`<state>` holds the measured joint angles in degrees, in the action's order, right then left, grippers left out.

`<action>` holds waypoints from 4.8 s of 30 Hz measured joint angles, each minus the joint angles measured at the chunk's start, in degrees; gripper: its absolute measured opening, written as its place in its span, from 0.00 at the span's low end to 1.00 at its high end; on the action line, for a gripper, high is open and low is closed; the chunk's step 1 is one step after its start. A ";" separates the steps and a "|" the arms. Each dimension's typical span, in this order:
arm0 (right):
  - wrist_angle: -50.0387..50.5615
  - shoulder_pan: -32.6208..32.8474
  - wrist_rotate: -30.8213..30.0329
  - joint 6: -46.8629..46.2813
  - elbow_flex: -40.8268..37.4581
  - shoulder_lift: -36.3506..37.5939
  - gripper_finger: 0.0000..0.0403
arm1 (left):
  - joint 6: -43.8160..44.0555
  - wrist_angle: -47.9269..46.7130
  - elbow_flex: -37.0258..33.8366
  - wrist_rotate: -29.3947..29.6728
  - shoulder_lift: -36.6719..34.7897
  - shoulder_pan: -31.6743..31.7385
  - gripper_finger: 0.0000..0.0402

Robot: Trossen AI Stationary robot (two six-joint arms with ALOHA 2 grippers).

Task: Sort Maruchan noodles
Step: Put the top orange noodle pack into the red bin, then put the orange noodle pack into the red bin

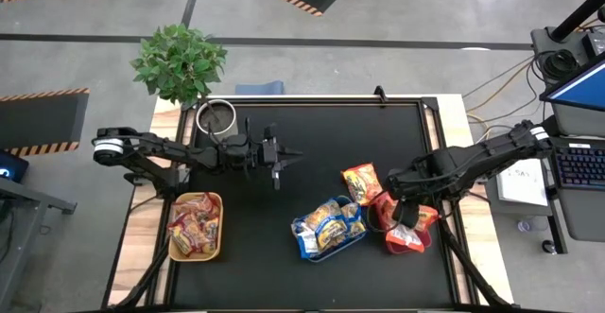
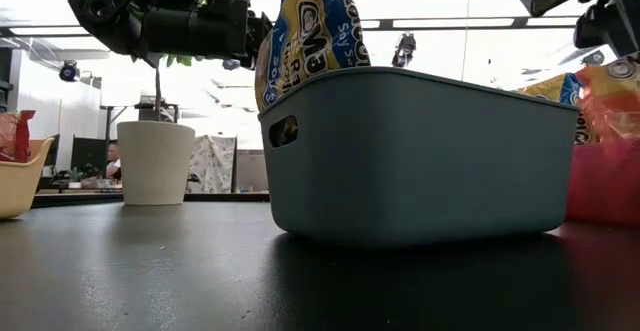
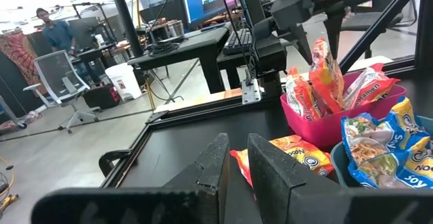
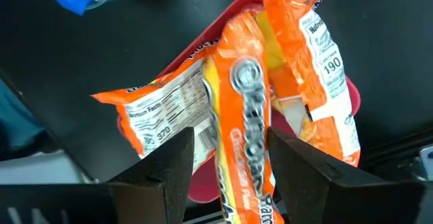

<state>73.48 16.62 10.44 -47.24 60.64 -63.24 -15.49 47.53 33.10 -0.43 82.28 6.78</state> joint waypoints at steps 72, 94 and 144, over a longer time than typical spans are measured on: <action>-66.68 -13.21 -21.98 50.20 -30.76 17.90 0.09 | 2.97 -0.69 -0.02 -0.26 0.02 -0.74 0.10; -43.70 -24.55 -11.48 24.40 -26.96 2.85 0.09 | 2.51 -0.07 -0.02 -0.01 0.02 -0.67 0.10; -60.94 -31.65 -12.97 24.64 -15.87 -11.27 0.12 | -1.80 -21.28 16.32 2.39 21.00 -0.63 0.10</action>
<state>12.54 -15.03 -2.52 -22.60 44.77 -74.51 -17.29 26.25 49.42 1.96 103.29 6.15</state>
